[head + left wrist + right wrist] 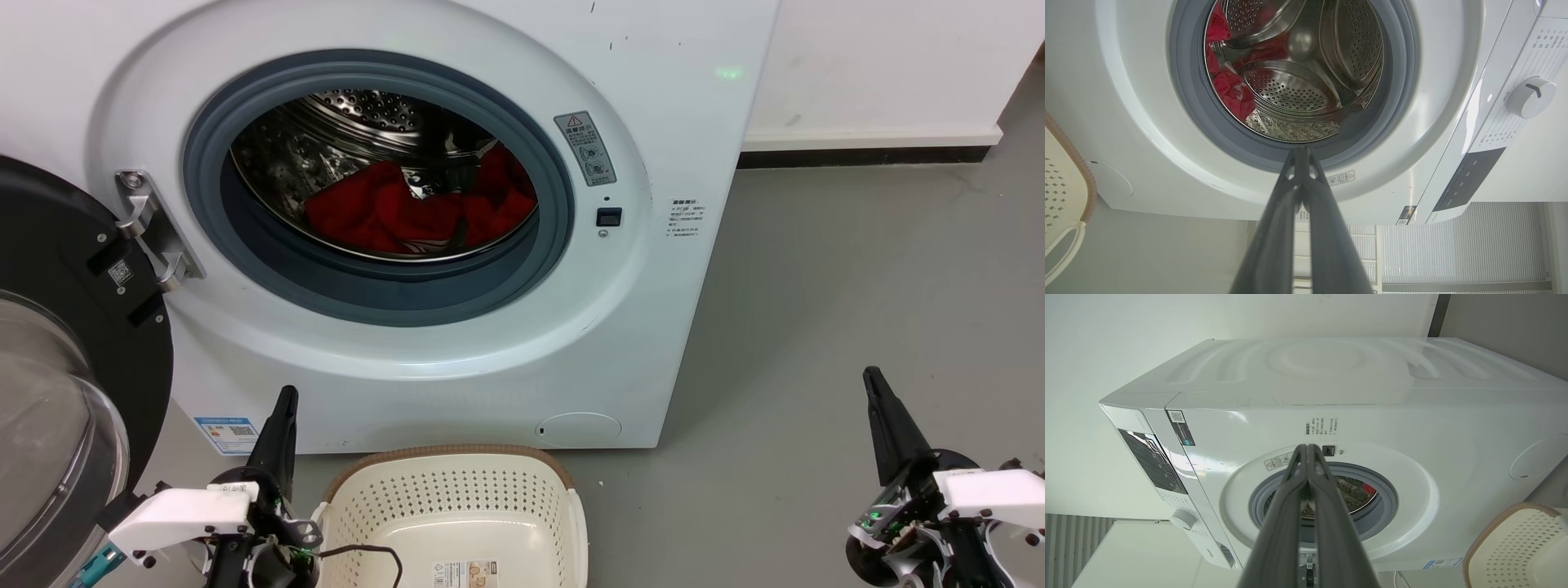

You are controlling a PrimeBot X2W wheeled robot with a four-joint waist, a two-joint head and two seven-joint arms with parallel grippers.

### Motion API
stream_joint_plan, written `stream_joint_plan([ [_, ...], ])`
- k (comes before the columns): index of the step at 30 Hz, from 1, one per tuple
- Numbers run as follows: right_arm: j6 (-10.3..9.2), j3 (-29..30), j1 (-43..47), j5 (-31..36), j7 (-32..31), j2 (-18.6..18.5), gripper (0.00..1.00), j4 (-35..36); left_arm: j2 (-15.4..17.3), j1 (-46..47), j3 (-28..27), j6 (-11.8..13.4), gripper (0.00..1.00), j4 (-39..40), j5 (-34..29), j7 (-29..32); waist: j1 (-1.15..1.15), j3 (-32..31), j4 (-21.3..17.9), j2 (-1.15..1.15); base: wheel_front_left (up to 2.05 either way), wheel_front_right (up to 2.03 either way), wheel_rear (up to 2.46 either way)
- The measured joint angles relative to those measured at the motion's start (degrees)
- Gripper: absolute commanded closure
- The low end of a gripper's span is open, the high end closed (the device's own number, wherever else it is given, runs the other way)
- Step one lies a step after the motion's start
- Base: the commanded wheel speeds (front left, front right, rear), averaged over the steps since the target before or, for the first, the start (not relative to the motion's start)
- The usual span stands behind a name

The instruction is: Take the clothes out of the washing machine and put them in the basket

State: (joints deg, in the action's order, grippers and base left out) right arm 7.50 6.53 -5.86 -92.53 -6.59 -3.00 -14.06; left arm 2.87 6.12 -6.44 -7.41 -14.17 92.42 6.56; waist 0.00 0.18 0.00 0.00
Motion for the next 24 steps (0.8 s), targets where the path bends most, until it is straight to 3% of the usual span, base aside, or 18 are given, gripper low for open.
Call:
stream_joint_plan([
  [14, 0.0, -0.01, 0.0, 0.0, 0.0, 0.0, 1.0, 0.0, 0.0, 0.0, 0.0, 0.0, 1.0, 0.0, 0.0, 0.0, 0.0, 0.0, 0.0, 0.0, 0.0, 0.0, 0.0],
  [15, 0.0, -0.01, 0.0, 0.0, 0.0, 0.0, 0.0, 0.0, 0.0, 0.0, 0.0, 0.0, 0.0, 0.0, 0.0, 0.0, 0.0, 0.0, 0.0, 0.0, 0.0, 0.0, 0.0],
  [24, -0.01, -0.37, 2.92, 0.0, 0.76, 0.12, 0.0, -2.56, -0.19, -3.03, 0.44, 0.09, 0.0, -2.7, -0.35, -0.8, 0.0, 0.03, -0.01, 0.0, 0.0, 0.0, 0.0],
])
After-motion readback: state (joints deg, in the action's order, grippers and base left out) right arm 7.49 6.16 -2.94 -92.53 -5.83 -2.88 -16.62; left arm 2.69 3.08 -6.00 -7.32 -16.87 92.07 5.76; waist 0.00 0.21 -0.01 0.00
